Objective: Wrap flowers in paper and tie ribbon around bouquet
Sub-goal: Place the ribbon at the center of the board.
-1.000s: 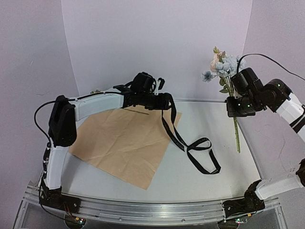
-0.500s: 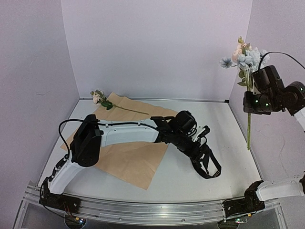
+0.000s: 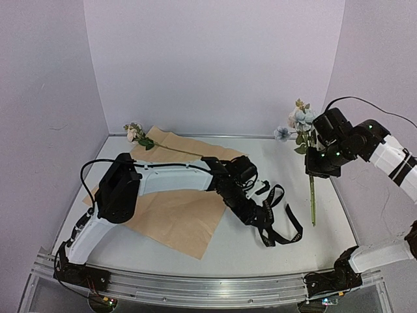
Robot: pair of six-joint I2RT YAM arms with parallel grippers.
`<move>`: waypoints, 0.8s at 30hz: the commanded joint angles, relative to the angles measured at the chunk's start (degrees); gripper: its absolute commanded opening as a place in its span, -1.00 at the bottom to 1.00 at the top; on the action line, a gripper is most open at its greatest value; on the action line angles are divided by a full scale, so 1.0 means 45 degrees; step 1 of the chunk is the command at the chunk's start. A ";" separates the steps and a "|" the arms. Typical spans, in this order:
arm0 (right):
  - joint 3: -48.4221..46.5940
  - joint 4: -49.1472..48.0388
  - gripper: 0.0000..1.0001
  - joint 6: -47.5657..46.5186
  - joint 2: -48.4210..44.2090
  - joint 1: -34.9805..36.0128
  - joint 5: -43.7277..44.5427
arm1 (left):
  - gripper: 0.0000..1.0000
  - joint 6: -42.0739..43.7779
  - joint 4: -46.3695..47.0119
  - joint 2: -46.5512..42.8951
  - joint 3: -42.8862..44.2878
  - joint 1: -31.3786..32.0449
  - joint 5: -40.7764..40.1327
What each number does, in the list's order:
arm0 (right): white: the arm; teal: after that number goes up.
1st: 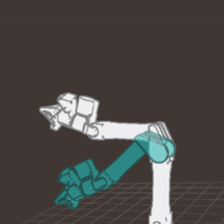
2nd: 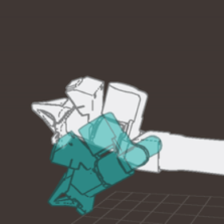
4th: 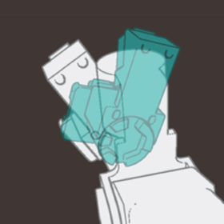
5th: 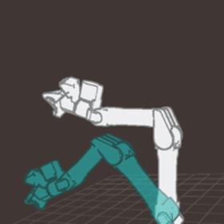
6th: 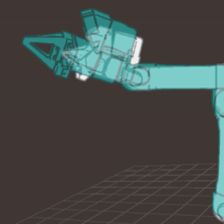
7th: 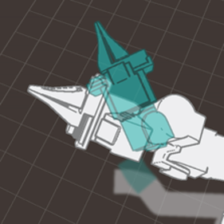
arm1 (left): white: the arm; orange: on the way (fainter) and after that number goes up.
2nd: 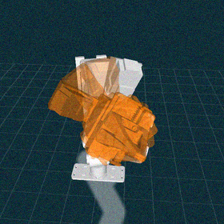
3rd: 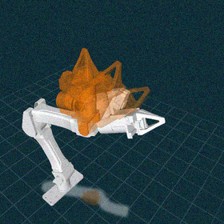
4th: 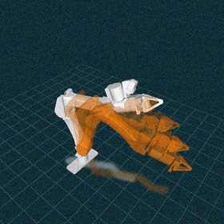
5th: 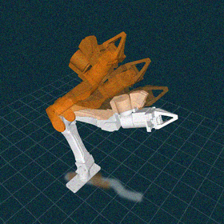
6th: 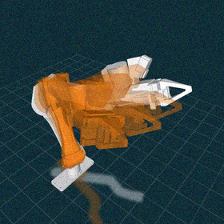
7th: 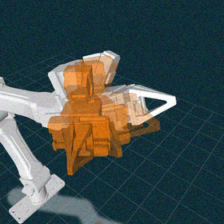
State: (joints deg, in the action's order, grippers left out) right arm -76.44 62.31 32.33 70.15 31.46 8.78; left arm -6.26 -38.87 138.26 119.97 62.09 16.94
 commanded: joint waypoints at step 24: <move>0.1982 -0.0682 -1.00 0.1287 -0.2449 0.0441 -0.1498 | 0.93 0.0473 -0.3883 -0.0103 0.1404 0.1220 -0.1438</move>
State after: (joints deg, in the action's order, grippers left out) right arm -69.09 62.45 36.44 59.14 32.25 5.48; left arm -1.93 -57.12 143.59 127.50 67.89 15.40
